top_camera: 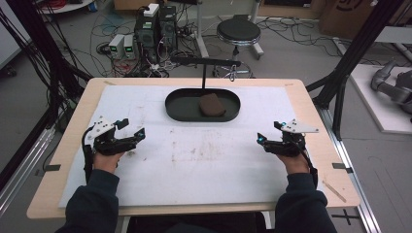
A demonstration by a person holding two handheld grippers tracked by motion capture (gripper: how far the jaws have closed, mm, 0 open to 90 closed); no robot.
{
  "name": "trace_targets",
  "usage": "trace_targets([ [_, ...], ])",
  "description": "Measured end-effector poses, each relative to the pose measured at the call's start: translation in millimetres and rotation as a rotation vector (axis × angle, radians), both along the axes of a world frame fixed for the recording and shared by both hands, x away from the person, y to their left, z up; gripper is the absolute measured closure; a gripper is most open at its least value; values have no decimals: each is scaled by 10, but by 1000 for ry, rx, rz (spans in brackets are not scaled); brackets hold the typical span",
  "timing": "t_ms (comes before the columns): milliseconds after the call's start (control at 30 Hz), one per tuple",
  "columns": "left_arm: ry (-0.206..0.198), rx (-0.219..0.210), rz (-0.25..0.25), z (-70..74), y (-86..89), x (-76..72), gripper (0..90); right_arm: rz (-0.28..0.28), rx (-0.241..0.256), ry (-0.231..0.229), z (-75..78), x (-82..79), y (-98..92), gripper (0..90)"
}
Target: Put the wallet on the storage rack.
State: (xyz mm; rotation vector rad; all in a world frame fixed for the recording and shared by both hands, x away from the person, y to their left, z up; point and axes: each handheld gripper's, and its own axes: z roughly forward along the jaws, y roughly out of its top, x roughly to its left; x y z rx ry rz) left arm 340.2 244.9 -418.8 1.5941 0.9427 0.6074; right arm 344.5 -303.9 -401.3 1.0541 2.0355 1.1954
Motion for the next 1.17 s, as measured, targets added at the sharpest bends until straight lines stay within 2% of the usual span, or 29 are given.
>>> trace_targets([
  [267,-1,4,-6,2,4,-31,198,-17,-16,-2,-5,6,-2,202],
  [833,-3,12,-13,-8,-11,-27,199,-60,-19,17,-64,10,-89,202],
  [1167,-5,11,-10,-15,-11,-13,201,-71,-17,9,-58,6,-123,202],
])
